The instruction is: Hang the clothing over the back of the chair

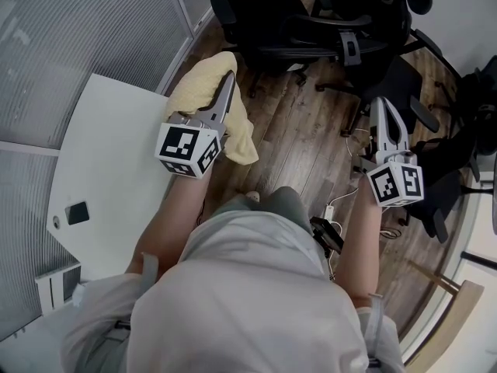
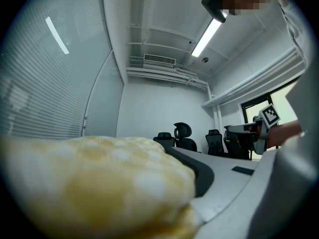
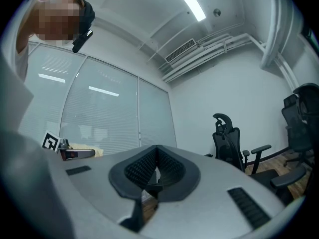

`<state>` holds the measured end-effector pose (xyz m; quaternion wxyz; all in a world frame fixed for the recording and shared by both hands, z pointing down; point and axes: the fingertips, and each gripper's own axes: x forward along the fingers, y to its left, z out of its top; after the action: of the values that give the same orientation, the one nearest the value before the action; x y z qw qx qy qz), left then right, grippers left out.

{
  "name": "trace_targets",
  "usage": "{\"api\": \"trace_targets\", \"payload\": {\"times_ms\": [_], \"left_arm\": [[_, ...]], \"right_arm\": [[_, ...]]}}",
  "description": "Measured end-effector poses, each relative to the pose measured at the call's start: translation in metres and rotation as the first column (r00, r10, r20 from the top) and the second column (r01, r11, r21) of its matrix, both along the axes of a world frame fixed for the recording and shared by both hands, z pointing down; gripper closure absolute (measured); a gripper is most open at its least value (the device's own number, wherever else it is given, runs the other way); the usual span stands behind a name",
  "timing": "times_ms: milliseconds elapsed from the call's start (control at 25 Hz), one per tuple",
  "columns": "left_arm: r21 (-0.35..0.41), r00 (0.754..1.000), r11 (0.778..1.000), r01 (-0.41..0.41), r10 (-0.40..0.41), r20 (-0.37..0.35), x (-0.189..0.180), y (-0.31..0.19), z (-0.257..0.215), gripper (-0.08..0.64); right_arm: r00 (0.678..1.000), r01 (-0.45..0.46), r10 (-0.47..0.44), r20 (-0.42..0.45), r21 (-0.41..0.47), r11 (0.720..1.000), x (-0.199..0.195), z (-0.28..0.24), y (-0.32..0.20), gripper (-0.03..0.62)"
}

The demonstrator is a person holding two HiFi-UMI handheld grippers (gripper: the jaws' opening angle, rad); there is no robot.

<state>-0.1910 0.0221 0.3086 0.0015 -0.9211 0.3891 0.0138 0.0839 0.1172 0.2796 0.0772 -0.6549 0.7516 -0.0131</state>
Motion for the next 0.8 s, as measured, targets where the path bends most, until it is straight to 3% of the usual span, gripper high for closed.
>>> {"api": "trace_targets", "payload": {"times_ms": [440,800], "left_arm": [[-0.014,1.000,1.000,0.001,-0.001,0.008,0.001,-0.006,0.012,0.497],[-0.012,0.999,0.999,0.033,-0.033,0.020,0.012,-0.031,0.011,0.497]], "right_arm": [[1.000,0.004,-0.004,0.006,-0.018,1.000,0.003,0.013,-0.009,0.571],[0.999,0.051,-0.051,0.010,-0.015,0.999,0.019,0.011,-0.048,0.571]]}}
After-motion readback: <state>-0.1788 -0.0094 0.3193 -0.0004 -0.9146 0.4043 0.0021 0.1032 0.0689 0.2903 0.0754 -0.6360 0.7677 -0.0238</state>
